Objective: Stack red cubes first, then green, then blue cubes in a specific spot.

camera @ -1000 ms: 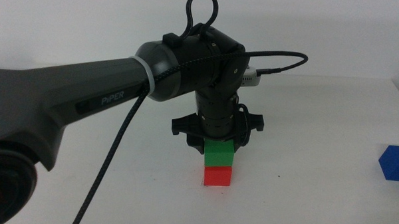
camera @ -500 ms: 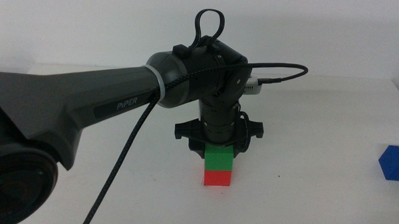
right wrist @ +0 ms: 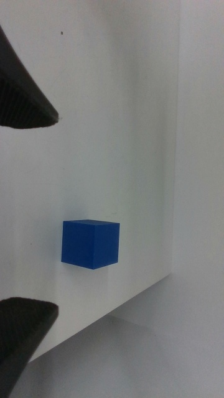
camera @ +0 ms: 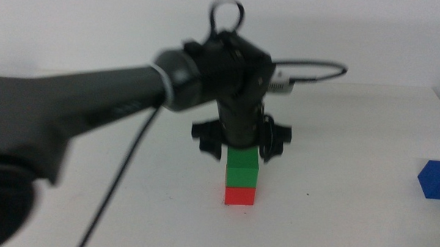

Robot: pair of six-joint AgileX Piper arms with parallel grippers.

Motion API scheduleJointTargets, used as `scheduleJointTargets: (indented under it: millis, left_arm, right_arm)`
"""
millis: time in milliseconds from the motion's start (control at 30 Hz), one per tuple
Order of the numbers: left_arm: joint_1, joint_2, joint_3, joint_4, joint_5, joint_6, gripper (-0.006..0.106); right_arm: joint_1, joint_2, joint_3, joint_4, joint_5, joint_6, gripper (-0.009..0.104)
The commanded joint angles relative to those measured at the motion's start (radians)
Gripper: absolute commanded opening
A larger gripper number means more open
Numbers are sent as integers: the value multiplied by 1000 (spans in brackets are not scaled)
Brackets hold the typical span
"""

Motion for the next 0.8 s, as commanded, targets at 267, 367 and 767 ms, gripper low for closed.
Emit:
scheduleJointTargets:
  millis: [267, 367, 767]
  left_arm:
    - [0, -492, -3, -11, 172, 537, 94]
    - [0, -660, 44, -60, 172, 676, 94]
    - [0, -1262, 425, -251, 79, 737, 94]
  right_arm:
    - [-4, -4, 3, -7, -16, -3, 93]
    - [-4, -4, 3, -7, -16, -3, 93]
    - [-4, -4, 3, -7, -16, -3, 93]
